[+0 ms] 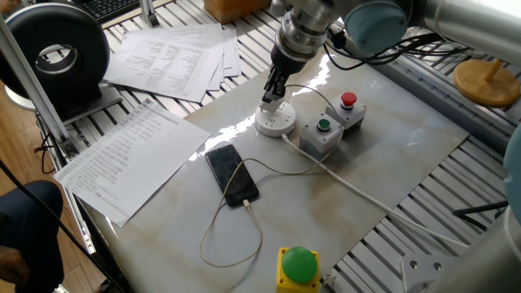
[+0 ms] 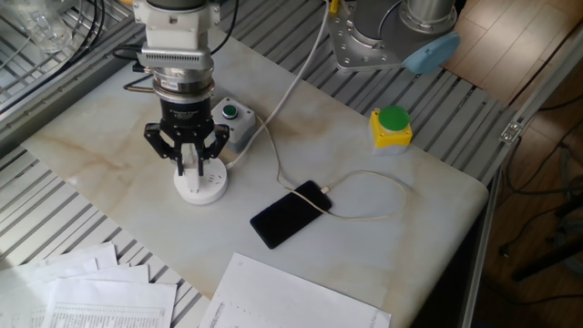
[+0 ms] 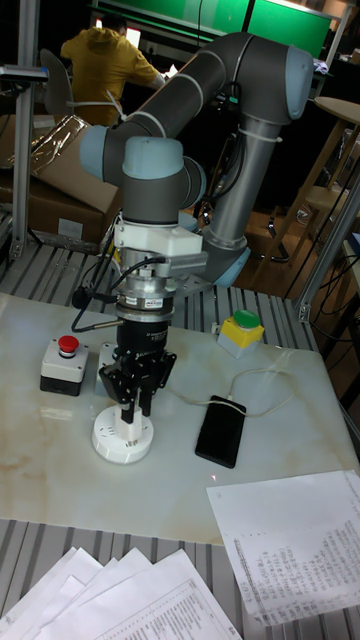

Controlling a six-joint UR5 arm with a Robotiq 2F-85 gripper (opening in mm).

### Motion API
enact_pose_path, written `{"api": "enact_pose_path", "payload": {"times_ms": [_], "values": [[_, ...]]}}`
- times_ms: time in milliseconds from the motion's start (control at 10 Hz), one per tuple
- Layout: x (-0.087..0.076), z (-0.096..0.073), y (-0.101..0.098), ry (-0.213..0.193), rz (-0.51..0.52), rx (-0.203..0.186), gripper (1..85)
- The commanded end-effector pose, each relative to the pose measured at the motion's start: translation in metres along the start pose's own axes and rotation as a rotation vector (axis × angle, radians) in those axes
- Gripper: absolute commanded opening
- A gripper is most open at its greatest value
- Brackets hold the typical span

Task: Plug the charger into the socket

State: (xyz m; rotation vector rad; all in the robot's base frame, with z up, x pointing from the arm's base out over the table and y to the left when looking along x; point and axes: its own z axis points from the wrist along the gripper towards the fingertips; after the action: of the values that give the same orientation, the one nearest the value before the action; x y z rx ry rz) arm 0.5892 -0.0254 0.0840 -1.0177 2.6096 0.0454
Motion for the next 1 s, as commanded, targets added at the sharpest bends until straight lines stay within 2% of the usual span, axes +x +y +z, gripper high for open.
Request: {"api": "enact_pose_path", "payload": {"times_ms": [0, 200, 300, 400, 500, 600, 700, 900], "values": [[-0.008, -0.002, 0.002, -0.02, 0.028, -0.011, 1.0], [-0.007, -0.002, 0.002, -0.015, 0.027, -0.012, 1.0], [-0.002, -0.002, 0.001, 0.004, 0.023, -0.01, 1.0], [0.017, -0.003, 0.002, 0.086, 0.014, -0.01, 1.0], [0.029, -0.006, 0.001, 0.156, 0.018, 0.0, 1.0], [0.03, -0.011, 0.002, 0.191, 0.035, 0.003, 1.0], [0.024, -0.014, 0.005, 0.191, 0.05, 0.0, 1.0], [0.005, -0.022, 0.005, 0.172, 0.06, 0.021, 1.0]]}}
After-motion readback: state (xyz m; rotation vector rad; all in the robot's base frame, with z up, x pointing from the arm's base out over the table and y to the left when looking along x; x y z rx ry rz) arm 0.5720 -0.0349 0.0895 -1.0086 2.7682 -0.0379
